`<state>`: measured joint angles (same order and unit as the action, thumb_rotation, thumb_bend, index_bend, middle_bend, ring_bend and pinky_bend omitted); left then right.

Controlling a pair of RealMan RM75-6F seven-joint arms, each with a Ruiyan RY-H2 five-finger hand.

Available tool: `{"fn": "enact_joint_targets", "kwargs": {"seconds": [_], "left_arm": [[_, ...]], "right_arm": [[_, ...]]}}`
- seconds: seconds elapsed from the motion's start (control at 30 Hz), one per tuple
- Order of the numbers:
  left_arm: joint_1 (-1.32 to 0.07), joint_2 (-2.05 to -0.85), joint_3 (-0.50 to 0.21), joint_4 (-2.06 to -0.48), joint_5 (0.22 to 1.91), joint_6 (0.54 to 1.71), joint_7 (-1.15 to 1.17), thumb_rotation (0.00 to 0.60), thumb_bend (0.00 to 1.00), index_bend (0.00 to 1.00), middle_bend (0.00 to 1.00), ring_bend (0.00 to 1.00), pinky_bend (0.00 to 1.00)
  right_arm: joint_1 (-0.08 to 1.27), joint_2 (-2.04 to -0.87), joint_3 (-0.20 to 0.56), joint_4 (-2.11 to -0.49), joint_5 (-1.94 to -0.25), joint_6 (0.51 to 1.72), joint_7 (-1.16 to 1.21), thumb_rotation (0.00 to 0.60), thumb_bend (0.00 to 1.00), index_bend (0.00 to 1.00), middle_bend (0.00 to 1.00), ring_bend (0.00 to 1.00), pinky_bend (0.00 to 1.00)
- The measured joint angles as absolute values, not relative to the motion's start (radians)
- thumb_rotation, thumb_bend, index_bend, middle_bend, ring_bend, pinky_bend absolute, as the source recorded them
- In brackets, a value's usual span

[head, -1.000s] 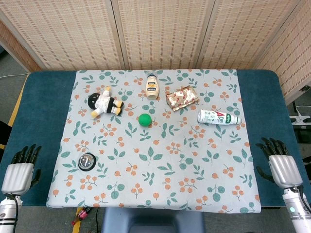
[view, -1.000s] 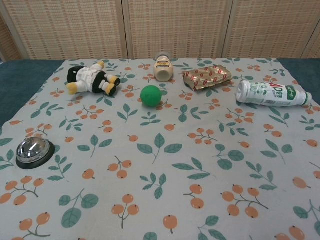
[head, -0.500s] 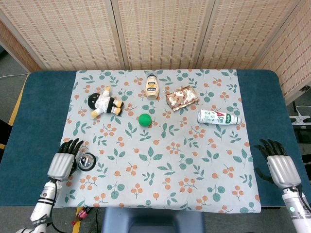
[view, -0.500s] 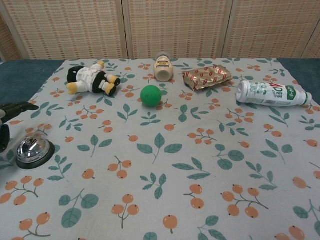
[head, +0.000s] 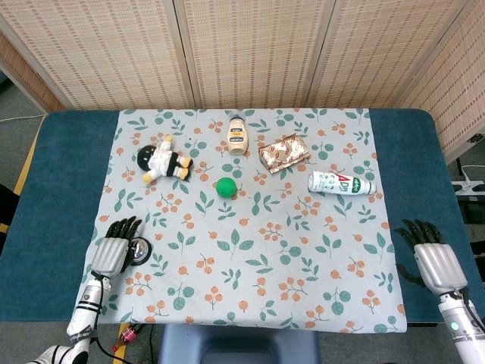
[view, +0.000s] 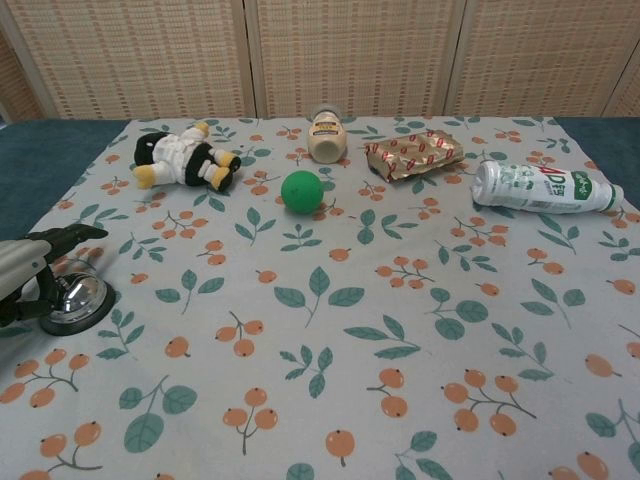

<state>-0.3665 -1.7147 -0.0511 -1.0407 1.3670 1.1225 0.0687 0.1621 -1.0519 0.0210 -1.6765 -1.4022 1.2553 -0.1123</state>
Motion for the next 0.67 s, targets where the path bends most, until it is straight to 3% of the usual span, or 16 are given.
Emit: {"fn": "enact_joint_targets", "kwargs": {"seconds": [0.33, 0.47, 0.57, 0.67], "left_arm": [[-0.344, -1.633, -0.060, -1.159, 1.409, 1.252, 0.149, 0.600, 1.00, 0.00, 0.00, 0.00, 0.07], [-0.314, -1.509, -0.044, -1.294, 1.441, 1.320, 0.229, 0.600, 1.00, 0.00, 0.01, 0.00, 0.08], [-0.275, -1.406, -0.021, -1.370, 1.462, 1.377, 0.278, 0.600, 0.99, 0.01, 0.08, 0.01, 0.10], [-0.218, -1.326, 0.001, -1.416, 1.465, 1.434, 0.307, 0.600, 0.99, 0.11, 0.15, 0.05, 0.11]], "right_arm": [[0.162, -1.050, 0.025, -1.679, -1.399, 1.260, -0.103, 0.600, 0.27, 0.19, 0.06, 0.00, 0.05], [0.161, -1.052, 0.028, -1.677, -1.400, 1.270, -0.101, 0.600, 0.27, 0.19, 0.06, 0.00, 0.05], [0.159, -1.056, 0.028, -1.675, -1.401, 1.273, -0.106, 0.600, 0.27, 0.19, 0.06, 0.00, 0.05], [0.160, -1.058, 0.026, -1.675, -1.401, 1.271, -0.111, 0.600, 0.27, 0.19, 0.06, 0.00, 0.05]]}}
